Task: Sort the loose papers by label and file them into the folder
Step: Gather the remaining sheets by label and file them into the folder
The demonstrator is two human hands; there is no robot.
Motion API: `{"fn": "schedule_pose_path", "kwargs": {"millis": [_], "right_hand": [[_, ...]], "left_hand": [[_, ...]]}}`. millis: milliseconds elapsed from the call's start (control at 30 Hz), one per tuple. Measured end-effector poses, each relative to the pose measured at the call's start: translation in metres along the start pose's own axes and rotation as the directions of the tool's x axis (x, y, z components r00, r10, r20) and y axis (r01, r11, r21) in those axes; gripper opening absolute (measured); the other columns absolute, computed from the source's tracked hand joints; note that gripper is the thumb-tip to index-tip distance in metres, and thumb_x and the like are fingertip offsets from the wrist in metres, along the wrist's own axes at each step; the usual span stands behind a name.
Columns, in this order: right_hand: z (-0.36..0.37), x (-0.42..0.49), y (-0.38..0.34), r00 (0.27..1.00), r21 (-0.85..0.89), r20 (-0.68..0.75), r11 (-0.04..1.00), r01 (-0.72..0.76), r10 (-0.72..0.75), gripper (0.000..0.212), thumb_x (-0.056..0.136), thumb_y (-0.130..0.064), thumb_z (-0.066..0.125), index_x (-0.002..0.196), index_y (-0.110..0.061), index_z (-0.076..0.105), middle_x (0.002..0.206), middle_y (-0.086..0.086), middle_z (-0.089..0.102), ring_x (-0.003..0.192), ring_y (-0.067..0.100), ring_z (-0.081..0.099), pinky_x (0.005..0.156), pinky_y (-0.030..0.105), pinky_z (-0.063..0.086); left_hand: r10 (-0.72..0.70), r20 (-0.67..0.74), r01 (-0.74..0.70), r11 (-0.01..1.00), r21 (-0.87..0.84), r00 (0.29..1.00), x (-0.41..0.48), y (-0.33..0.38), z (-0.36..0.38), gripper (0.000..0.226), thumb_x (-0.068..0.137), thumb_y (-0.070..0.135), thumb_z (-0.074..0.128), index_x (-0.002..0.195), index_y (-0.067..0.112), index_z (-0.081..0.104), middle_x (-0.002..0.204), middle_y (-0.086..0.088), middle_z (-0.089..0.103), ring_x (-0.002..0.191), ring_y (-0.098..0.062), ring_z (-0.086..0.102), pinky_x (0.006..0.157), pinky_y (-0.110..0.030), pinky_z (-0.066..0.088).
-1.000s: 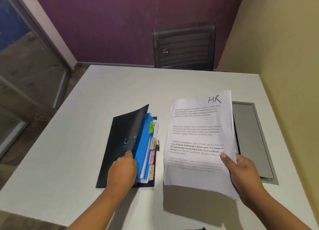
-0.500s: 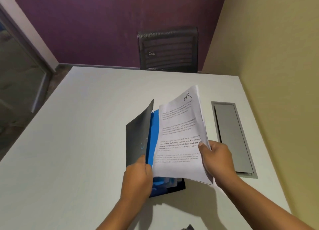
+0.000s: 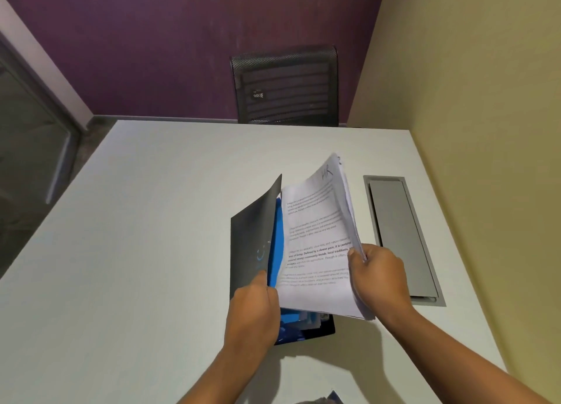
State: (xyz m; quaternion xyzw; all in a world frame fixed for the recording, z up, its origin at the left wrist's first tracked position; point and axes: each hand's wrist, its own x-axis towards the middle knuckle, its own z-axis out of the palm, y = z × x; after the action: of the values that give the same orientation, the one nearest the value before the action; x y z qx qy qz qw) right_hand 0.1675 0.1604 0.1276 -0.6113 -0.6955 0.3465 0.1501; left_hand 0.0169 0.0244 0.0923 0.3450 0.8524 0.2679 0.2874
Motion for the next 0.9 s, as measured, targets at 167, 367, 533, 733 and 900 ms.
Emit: {"fn": "schedule_pose_path", "kwargs": {"millis": [167,367,533,733,900], "right_hand": [[0.003,-0.003,-0.011,0.987,-0.049,0.124,0.993,0.108,-0.101,0.033,0.100,-0.027,0.049,0.078,-0.011,0.067,0.069,0.002,0.068,0.062,0.020,0.064,0.059,0.037,0.055],[0.000,-0.006,-0.020,0.969,-0.100,0.212,0.983,0.151,-0.127,0.031,0.097,-0.026,0.050,0.076,-0.011,0.067,0.071,0.004,0.069,0.065,0.024,0.066,0.059,0.038,0.055],[0.009,0.001,-0.027,0.951,-0.124,0.287,0.979,0.160,-0.119,0.028,0.096,-0.032,0.057,0.117,-0.016,0.066,0.107,0.001,0.072,0.084,0.019,0.068,0.064,0.024,0.052],[0.036,0.008,-0.022,0.957,-0.105,0.287,0.991,0.082,-0.048,0.034,0.093,-0.023,0.062,0.126,-0.017,0.063,0.131,0.011,0.062,0.116,0.025,0.062,0.093,0.034,0.057],[0.020,0.015,-0.012,0.993,-0.054,0.061,0.993,0.109,-0.106,0.010,0.092,-0.027,0.063,0.099,-0.020,0.060,0.107,0.003,0.068,0.092,0.017,0.065,0.065,0.028,0.056]], "left_hand": [[0.020,-0.040,-0.018,0.998,0.067,0.999,0.002,0.001,0.006,0.020,0.102,0.025,0.036,0.109,0.027,0.055,0.097,0.006,0.066,0.079,-0.009,0.062,0.069,-0.029,0.061],[0.012,-0.052,-0.007,0.996,0.091,0.999,0.004,0.008,0.011,0.020,0.102,0.025,0.034,0.104,0.023,0.054,0.095,0.005,0.065,0.077,-0.010,0.062,0.068,-0.032,0.061],[0.039,-0.029,-0.036,0.994,0.103,0.999,0.003,0.011,0.015,0.023,0.103,0.026,0.032,0.115,0.025,0.051,0.093,0.008,0.060,0.075,-0.004,0.059,0.058,-0.016,0.054],[0.072,-0.049,-0.065,0.988,0.142,0.996,0.003,0.021,0.022,0.032,0.102,0.028,0.033,0.128,0.023,0.051,0.108,-0.003,0.068,0.087,-0.017,0.068,0.068,-0.031,0.061],[0.090,-0.005,-0.088,0.985,0.146,0.996,-0.002,0.026,0.023,0.038,0.102,0.040,0.034,0.137,0.029,0.043,0.119,0.005,0.065,0.090,-0.013,0.068,0.068,-0.025,0.061]]}}
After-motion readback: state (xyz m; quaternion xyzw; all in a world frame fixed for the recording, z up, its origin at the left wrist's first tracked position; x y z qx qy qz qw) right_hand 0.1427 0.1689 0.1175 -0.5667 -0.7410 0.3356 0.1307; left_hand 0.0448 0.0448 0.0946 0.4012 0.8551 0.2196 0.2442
